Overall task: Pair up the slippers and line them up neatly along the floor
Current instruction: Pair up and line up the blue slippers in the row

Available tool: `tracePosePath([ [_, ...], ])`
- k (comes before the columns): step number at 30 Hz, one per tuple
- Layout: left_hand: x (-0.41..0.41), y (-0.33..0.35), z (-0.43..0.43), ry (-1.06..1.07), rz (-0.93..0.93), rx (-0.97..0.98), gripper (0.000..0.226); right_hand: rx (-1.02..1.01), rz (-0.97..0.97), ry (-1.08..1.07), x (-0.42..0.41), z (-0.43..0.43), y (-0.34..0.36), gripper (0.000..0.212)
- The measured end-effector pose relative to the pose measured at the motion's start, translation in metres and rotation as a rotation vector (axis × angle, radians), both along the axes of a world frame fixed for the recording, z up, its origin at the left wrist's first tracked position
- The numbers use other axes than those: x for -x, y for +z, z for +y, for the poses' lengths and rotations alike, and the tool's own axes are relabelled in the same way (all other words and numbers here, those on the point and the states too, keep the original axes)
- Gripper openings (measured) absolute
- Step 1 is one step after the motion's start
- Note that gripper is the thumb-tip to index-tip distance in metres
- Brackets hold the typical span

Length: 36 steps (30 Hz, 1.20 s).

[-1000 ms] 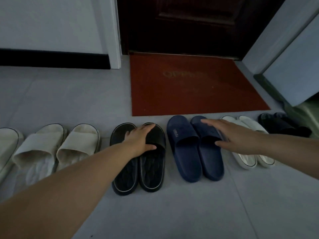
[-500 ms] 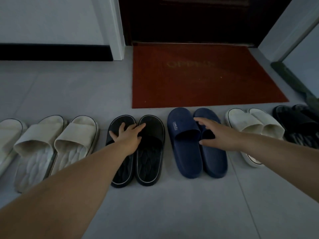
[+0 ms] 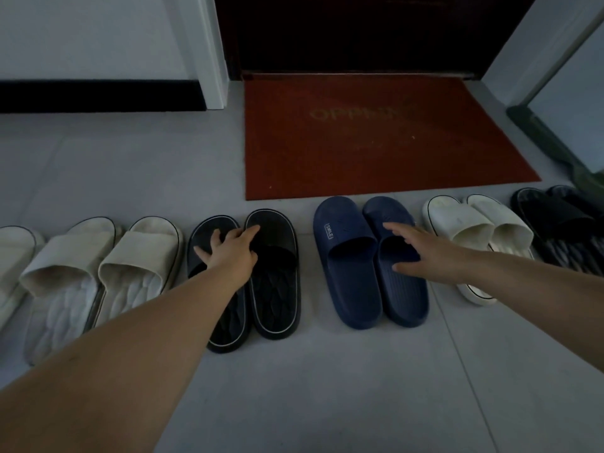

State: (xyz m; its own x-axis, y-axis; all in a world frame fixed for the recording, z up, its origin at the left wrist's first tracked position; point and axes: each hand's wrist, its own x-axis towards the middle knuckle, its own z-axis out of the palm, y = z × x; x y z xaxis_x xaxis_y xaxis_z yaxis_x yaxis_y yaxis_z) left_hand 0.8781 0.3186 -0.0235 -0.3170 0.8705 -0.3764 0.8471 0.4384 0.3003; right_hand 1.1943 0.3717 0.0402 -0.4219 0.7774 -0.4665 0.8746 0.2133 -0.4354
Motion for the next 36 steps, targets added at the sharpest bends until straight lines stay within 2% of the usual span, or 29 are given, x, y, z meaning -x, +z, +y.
tracePosePath([
  [6,-0.019,0.014,0.006,-0.099,0.057,-0.027,0.060,-0.116,-0.098,-0.024,-0.002,0.014,-0.004,0.079],
  [9,-0.053,0.027,0.013,-0.200,-0.030,-0.085,0.064,-0.117,-0.130,-0.111,-0.012,0.021,-0.013,0.082],
  [13,-0.095,0.041,0.030,-0.356,-0.218,-0.122,0.067,-0.046,-0.028,-0.188,-0.030,0.033,-0.033,0.077],
  [15,-0.107,0.044,0.043,-0.331,-0.336,-0.102,0.071,-0.031,-0.007,-0.169,-0.037,0.044,-0.040,0.078],
  [20,-0.129,0.025,0.064,-0.107,-0.473,-0.026,0.070,-0.033,0.014,0.014,-0.047,0.071,-0.059,0.084],
  [23,-0.143,0.008,0.057,-0.095,-0.449,-0.057,0.056,-0.041,0.138,0.077,-0.060,0.074,-0.072,0.083],
  [26,-0.151,0.006,0.051,-0.035,-0.443,-0.066,0.052,-0.025,0.255,0.134,-0.074,0.072,-0.081,0.083],
  [32,-0.164,0.033,0.059,-0.018,-0.382,0.165,0.057,0.103,0.335,0.065,-0.072,0.068,-0.072,0.081],
  [36,-0.179,0.039,0.080,-0.024,-0.218,0.193,0.067,-0.022,0.382,0.017,-0.083,0.049,-0.064,0.081],
])
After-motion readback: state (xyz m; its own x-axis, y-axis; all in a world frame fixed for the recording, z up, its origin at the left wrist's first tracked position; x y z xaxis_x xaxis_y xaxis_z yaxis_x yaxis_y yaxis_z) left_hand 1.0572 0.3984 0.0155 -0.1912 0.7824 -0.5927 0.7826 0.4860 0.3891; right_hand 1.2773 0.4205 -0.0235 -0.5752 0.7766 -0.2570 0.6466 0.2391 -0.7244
